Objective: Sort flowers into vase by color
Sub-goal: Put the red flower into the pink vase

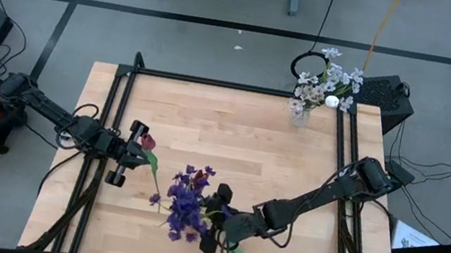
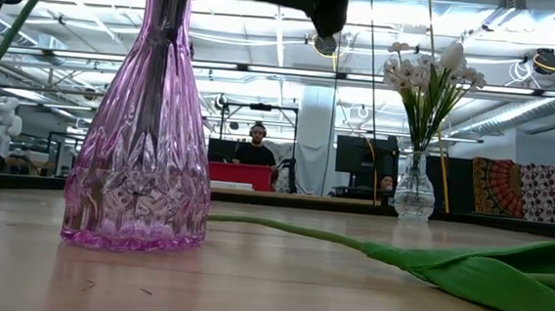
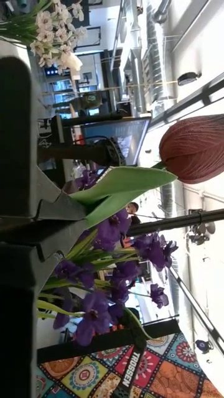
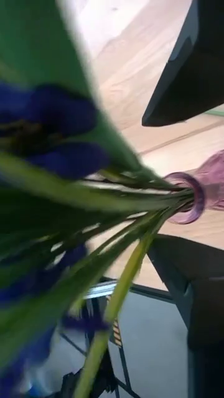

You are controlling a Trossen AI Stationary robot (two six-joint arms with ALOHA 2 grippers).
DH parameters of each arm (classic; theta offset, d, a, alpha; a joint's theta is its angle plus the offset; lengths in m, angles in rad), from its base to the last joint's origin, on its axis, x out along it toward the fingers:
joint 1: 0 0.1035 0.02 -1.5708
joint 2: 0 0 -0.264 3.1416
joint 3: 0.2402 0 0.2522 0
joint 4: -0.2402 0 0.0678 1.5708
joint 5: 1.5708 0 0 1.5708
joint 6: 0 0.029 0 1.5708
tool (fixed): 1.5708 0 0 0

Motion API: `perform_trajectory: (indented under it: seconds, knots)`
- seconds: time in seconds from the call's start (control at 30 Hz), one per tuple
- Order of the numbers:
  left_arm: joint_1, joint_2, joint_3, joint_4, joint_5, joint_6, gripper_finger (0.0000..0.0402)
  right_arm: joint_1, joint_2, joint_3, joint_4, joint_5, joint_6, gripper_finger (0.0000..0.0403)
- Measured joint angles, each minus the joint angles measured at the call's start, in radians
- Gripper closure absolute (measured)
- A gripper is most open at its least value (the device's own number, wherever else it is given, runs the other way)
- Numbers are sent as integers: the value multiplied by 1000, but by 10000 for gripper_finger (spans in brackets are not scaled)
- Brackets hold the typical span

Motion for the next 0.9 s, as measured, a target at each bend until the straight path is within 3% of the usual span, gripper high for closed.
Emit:
perform_trajectory:
  seconds: [0.3, 0.5, 0.9]
  knots:
    - [0, 0, 0, 6, 0, 0, 402, -10, 0, 0, 30, 3, -54, 193]
    - [0, 0, 21, 93, 5, 1, 402, -20, 0, 0, 30, 3, -54, 241]
    - [0, 1, 46, 63, 40, 3, 402, -9, 0, 0, 30, 2, -87, 359]
